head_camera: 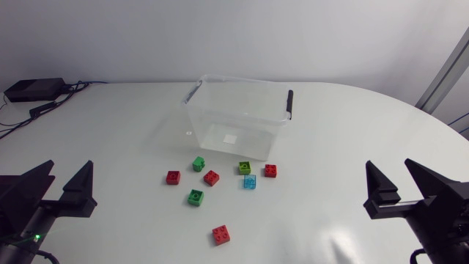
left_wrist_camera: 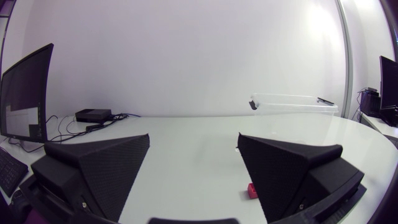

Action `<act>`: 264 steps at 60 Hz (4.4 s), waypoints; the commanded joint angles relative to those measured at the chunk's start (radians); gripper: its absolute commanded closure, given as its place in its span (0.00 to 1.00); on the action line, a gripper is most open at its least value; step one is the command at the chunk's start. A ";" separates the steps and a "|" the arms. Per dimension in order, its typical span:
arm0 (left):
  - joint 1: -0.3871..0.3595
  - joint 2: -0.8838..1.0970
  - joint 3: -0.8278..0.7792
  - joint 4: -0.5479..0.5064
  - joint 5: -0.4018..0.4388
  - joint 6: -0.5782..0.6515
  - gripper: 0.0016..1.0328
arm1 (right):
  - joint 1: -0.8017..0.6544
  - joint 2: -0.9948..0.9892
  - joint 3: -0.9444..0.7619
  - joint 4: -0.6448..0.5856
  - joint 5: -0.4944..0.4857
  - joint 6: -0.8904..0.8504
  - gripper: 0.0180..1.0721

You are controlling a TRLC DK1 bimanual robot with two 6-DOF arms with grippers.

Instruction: Place the duplo bricks in the container

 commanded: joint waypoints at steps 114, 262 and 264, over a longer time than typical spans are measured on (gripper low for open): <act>-0.371 1.823 1.085 -0.594 0.004 -0.120 0.11 | 0.216 0.879 0.476 -0.149 0.022 0.232 0.05; -0.446 1.571 1.326 -0.523 -0.028 -0.068 0.08 | 0.440 1.402 1.163 -0.359 0.162 0.304 0.75; -0.446 1.544 1.283 -0.534 -0.022 -0.063 0.08 | 0.439 1.431 1.188 -0.350 0.162 0.298 0.75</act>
